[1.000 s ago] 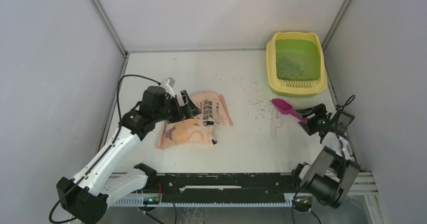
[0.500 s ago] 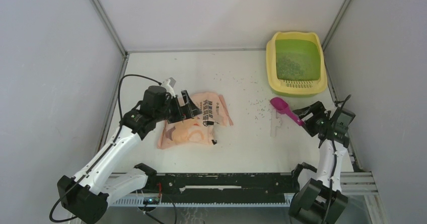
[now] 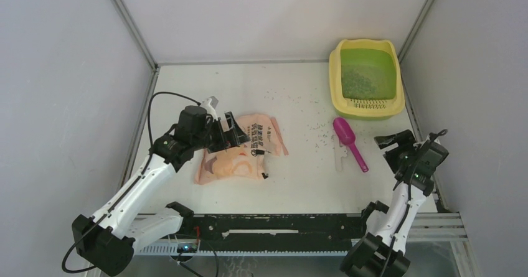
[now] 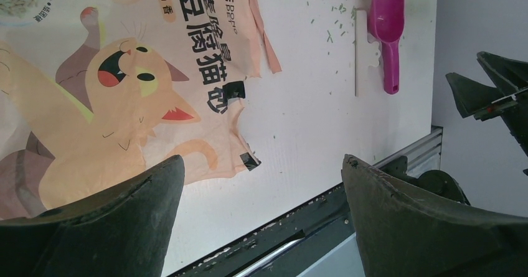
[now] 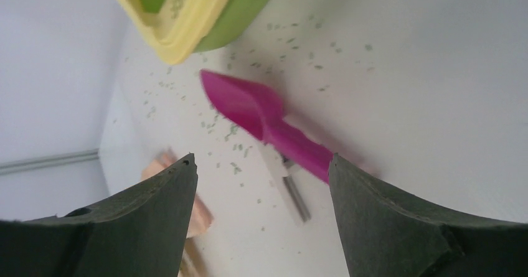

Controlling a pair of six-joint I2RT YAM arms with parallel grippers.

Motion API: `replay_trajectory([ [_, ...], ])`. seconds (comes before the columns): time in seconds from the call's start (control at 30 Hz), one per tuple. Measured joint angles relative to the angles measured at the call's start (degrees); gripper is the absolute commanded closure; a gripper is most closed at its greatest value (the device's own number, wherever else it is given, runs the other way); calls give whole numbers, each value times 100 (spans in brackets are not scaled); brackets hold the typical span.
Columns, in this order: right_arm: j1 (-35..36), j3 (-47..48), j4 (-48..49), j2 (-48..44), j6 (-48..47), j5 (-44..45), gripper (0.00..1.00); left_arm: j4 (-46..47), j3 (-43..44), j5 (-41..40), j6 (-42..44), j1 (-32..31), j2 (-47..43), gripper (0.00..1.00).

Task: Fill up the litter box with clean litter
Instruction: Place the spatula at the center of the board, then close the cat litter bag at the center of the board.

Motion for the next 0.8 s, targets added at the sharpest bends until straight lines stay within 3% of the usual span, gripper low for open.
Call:
replay_trajectory([
  [0.17, 660, -133, 562, -87, 378, -494, 17, -4, 0, 17, 4, 0, 39, 0],
  [0.4, 3296, 542, 772, 586, 619, -92, 17, -37, 0, 39, 31, 0, 122, 0],
  [0.57, 5268, 1963, 798, 2044, 610, 509, 17, -76, 0, 37, 48, 13, 101, 0],
  [0.67, 5866, 2780, 813, 3167, 501, 605, 18, -120, 0, 31, 46, 46, 17, 0],
  [0.8, 6105, 3753, 811, 4638, 223, 616, 22, -181, -2, 15, 46, 81, -201, 0],
])
